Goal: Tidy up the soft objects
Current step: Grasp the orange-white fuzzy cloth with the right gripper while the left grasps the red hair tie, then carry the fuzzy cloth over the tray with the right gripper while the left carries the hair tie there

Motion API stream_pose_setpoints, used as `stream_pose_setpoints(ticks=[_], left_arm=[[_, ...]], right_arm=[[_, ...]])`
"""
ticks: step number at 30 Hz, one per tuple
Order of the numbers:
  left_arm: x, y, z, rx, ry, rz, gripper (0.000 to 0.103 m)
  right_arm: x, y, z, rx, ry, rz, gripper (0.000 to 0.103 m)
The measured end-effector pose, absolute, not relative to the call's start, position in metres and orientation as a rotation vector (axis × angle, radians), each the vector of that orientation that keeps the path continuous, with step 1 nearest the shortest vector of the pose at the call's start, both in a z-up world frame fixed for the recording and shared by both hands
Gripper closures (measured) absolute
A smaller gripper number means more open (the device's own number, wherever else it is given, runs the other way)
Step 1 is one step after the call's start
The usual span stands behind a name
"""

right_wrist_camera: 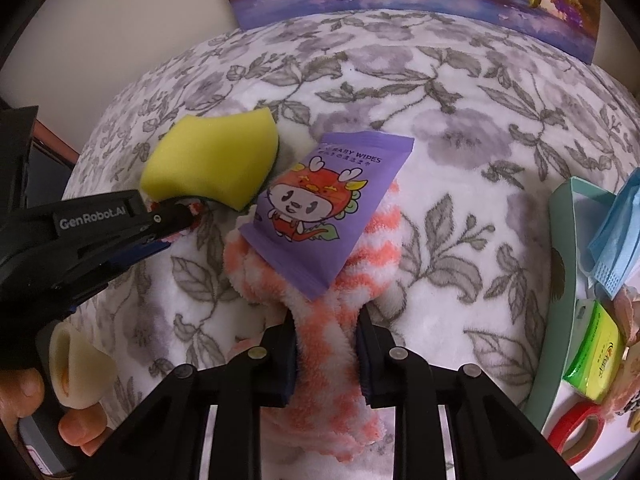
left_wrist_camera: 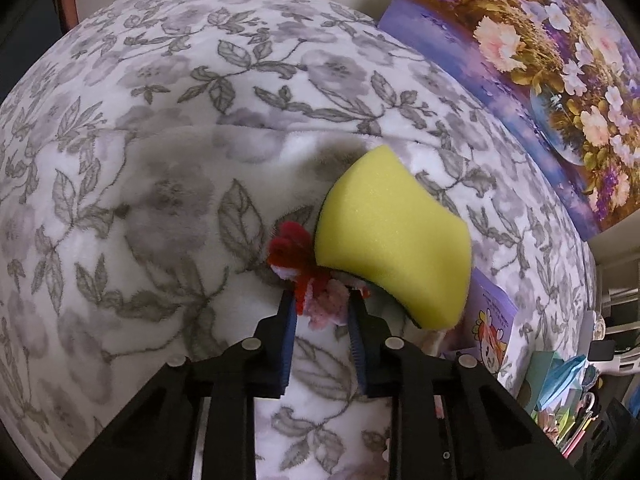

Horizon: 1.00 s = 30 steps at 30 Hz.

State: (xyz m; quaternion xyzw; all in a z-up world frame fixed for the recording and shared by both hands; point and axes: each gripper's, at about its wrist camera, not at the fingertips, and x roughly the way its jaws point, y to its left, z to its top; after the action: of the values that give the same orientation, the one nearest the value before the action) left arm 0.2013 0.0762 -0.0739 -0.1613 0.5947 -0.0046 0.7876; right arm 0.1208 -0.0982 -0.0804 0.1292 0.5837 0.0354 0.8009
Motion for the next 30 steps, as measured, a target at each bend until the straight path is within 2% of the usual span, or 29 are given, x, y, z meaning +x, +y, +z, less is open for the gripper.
stream_pose_setpoints(ticks=[19,30], left_arm=[[0.158,0.056,-0.059,-0.293,1.341,-0.037,0.079],[0.127,0.05,-0.007,-0.297,1.228,-0.054,0.079]], right_arm=[[0.09,-0.112,-0.065,0.242,1.264,0.067,0.081],[0.066,-0.128,-0.042,0.3,1.24,0.111,0.081]])
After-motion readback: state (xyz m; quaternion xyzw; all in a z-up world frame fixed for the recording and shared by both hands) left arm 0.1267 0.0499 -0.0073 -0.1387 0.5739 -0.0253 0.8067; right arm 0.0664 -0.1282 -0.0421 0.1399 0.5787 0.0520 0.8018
